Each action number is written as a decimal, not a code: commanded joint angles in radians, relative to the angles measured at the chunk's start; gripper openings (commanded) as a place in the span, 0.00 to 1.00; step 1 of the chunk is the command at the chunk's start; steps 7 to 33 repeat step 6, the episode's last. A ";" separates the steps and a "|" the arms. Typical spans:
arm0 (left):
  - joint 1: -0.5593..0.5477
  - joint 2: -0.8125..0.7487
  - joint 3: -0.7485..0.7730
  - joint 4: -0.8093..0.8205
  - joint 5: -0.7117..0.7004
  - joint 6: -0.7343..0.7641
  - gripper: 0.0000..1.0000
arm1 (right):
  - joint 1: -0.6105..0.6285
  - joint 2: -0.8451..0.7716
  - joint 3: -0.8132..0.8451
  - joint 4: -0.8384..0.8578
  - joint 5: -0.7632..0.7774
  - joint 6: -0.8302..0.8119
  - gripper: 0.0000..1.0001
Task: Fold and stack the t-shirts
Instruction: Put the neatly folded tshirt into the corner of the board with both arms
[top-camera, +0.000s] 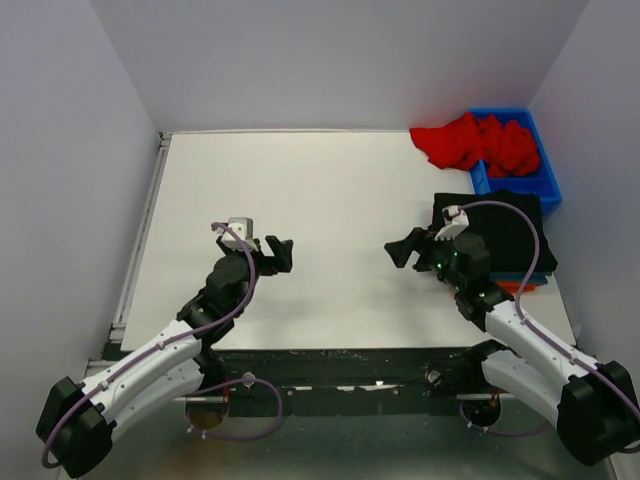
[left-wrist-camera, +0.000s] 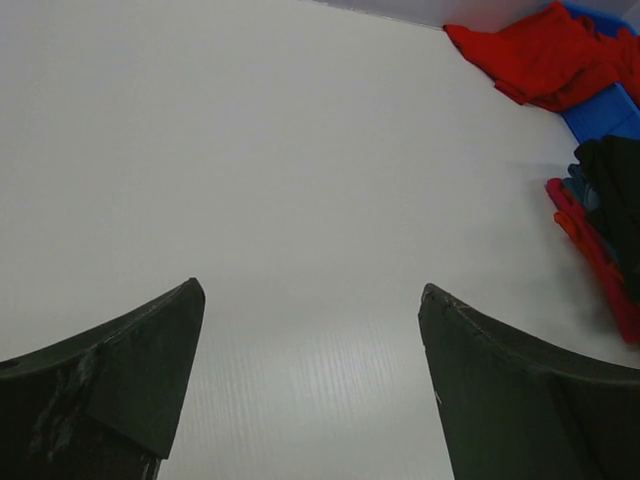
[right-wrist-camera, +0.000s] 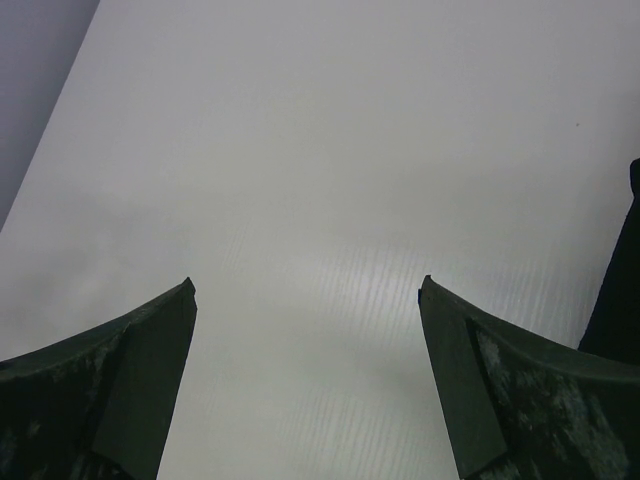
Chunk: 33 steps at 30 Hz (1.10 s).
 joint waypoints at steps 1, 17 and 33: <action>-0.002 0.027 0.002 0.027 -0.017 0.015 0.97 | 0.005 -0.035 -0.010 0.042 0.025 0.002 1.00; -0.001 0.077 0.003 0.077 0.036 0.004 0.97 | 0.006 -0.028 -0.006 0.040 0.026 0.005 1.00; -0.001 0.077 0.003 0.077 0.036 0.004 0.97 | 0.006 -0.028 -0.006 0.040 0.026 0.005 1.00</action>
